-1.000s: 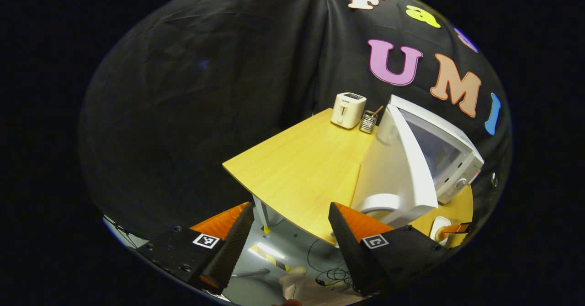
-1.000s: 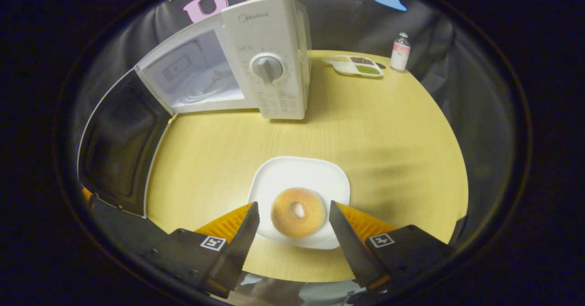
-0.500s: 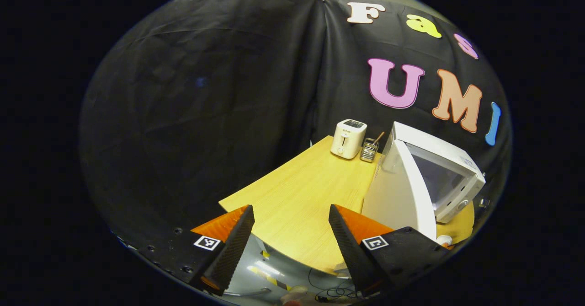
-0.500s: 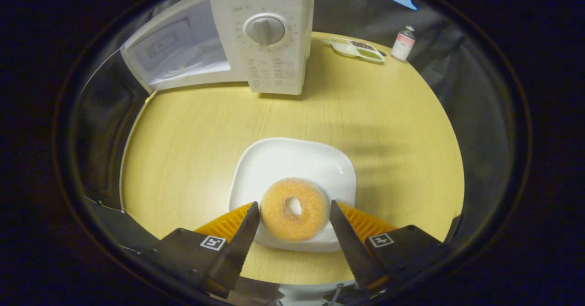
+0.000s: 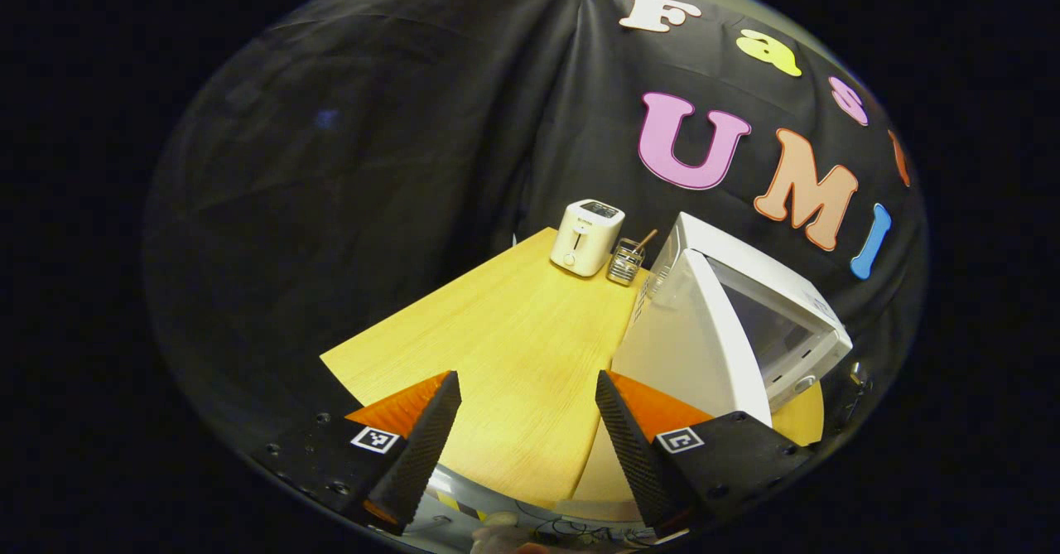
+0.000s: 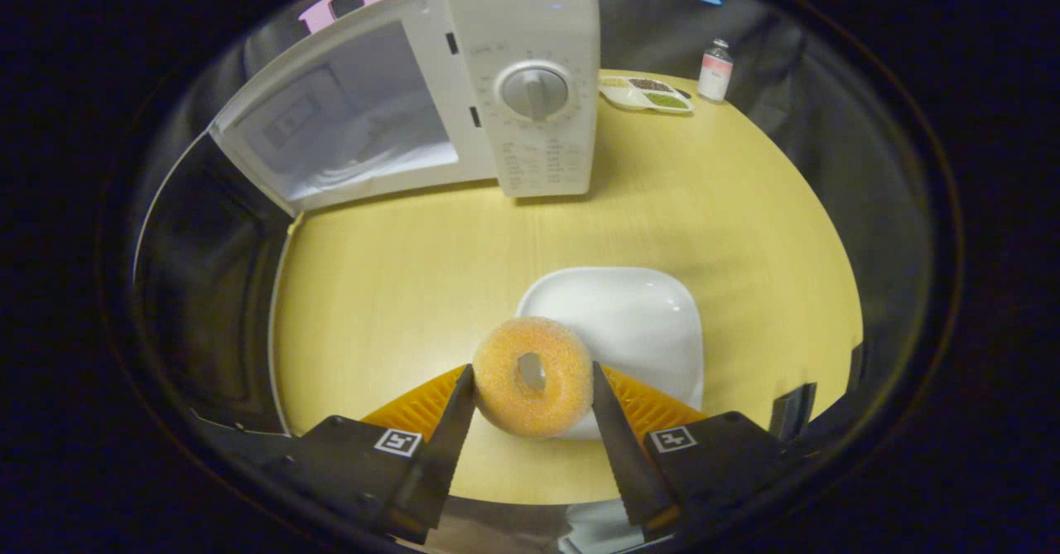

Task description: Open the microwave oven with the left hand, put the food in, and close the microwave oven.

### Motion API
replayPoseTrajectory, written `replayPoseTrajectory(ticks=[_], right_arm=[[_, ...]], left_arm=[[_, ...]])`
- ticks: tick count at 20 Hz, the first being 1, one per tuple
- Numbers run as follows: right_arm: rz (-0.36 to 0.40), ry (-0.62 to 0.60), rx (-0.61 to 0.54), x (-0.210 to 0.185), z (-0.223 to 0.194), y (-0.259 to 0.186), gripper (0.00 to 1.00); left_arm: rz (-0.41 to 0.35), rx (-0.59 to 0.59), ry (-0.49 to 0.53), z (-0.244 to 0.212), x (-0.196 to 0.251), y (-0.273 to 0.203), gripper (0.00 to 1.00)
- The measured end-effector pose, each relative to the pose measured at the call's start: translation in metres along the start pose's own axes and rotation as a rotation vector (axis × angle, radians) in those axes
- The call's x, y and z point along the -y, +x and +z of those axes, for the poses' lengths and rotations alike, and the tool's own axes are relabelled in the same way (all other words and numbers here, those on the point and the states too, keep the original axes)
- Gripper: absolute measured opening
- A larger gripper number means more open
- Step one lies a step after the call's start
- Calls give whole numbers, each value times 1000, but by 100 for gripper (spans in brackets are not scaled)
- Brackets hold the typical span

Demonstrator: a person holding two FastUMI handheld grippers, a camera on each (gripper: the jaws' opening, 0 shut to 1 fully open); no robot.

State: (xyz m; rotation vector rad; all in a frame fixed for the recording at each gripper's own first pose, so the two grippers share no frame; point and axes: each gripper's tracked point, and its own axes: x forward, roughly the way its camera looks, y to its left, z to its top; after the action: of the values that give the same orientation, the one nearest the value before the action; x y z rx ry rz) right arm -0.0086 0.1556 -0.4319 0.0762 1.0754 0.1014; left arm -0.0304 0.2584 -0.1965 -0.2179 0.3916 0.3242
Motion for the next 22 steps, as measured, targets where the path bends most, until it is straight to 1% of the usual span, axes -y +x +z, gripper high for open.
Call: replayPoseTrajectory(ticks=[1,2,3,6,10,14,17,19,20,21,22], right_arm=[[31,26,11,-15,1,-4,80],[63,53,19,-31,2,-7,84],[100,83,22,-49,4,-10,79],[221,175,37,-102,12,-18,80],[356,282,80,-166,34,-21,79],[437,394,193,-205,76,-16,78],[463,493,274,-217,111,-7,77],[441,548,319,-218,130,4,77],[425,565,334,-217,138,9,83],[402,579,355,-215,145,14,77],[377,585,376,-212,153,20,77]], left_arm=[[-8,-8,6,0,1,4,97],[-16,-17,14,0,0,7,97],[-21,-26,22,-1,0,10,97],[-36,-45,37,-2,0,15,97],[-57,-94,12,-16,1,16,97],[-46,-120,-13,-24,-7,13,97],[-36,-133,-14,-27,-14,8,97],[-30,-144,-12,-30,-15,4,97],[-30,-148,-16,-32,-15,1,97],[-30,-152,-21,-34,-14,-1,97],[-29,-158,-25,-37,-14,-4,100]])
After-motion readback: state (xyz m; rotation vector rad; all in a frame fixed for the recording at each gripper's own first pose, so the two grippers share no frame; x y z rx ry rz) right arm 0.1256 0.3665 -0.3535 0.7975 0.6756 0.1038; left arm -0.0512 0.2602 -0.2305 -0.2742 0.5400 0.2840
